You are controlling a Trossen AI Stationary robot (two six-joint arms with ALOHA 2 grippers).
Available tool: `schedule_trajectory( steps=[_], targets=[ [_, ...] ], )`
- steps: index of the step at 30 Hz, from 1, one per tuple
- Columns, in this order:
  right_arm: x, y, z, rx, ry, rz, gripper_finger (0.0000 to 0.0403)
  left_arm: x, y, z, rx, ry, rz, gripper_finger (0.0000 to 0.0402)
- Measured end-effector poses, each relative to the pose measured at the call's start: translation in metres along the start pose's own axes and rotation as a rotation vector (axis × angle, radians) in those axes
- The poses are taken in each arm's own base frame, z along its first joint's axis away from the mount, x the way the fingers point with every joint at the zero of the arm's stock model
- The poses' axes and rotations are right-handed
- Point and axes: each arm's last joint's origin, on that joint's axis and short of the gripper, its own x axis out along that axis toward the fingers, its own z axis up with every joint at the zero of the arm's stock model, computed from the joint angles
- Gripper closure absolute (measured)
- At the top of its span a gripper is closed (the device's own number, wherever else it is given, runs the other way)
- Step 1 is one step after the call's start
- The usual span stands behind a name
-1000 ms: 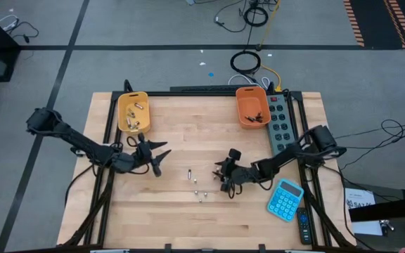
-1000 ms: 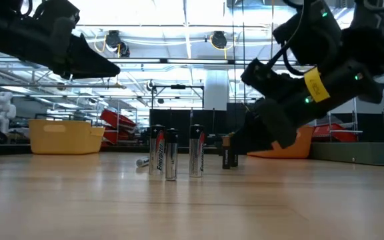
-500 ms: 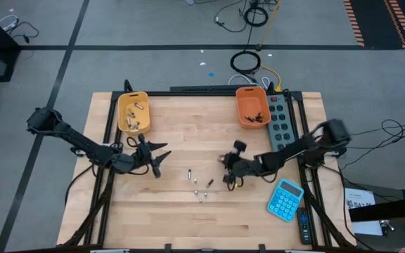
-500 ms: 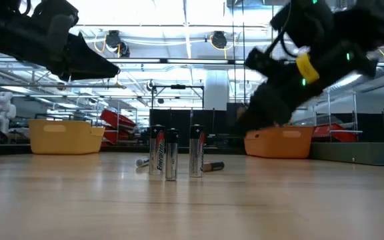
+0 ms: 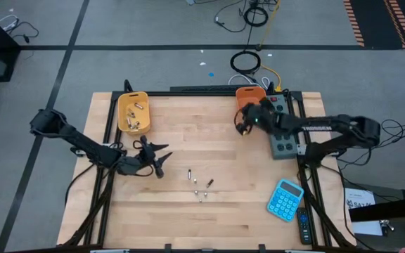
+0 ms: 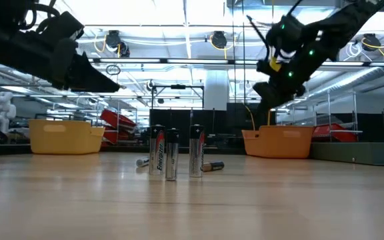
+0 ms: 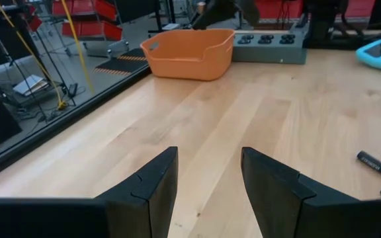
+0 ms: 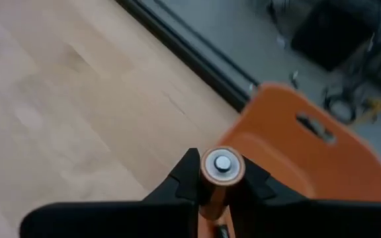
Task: Sort batteries
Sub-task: Put the black battery into the orange bin
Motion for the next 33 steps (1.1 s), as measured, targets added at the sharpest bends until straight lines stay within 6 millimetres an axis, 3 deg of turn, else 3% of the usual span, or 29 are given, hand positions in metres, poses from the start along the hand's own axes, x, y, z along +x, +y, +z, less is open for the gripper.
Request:
schedule_trajectory(
  steps=[6, 11, 14, 18, 23, 27, 33],
  targets=[
    [0.017, -0.031, -0.005, 0.113, 0.088, 0.055, 0.0292, 0.001, -0.001, -0.001, 0.003, 0.004, 0.003, 0.0226],
    [0.006, -0.025, 0.001, 0.082, 0.035, 0.124, 0.0218, 0.000, -0.001, -0.001, -0.020, 0.004, 0.000, 0.0226],
    [-0.012, 0.006, 0.007, -0.053, -0.052, 0.254, 0.0202, -0.001, -0.003, -0.002, -0.030, 0.006, -0.026, 0.0226],
    [-0.044, 0.060, 0.002, -0.243, -0.143, 0.570, 0.0204, -0.001, -0.004, -0.003, -0.063, 0.023, -0.069, 0.0226],
    [-0.072, 0.113, -0.019, -0.305, -0.148, 0.804, 0.0210, -0.001, -0.004, -0.003, -0.064, 0.027, -0.084, 0.0226],
    [-0.076, 0.143, -0.036, -0.305, -0.145, 0.850, 0.0211, 0.001, -0.002, -0.002, -0.070, 0.026, -0.069, 0.0226],
    [-0.057, 0.172, -0.059, -0.299, -0.145, 0.867, 0.0211, 0.006, 0.002, 0.000, -0.092, 0.014, -0.039, 0.0226]
  ],
)
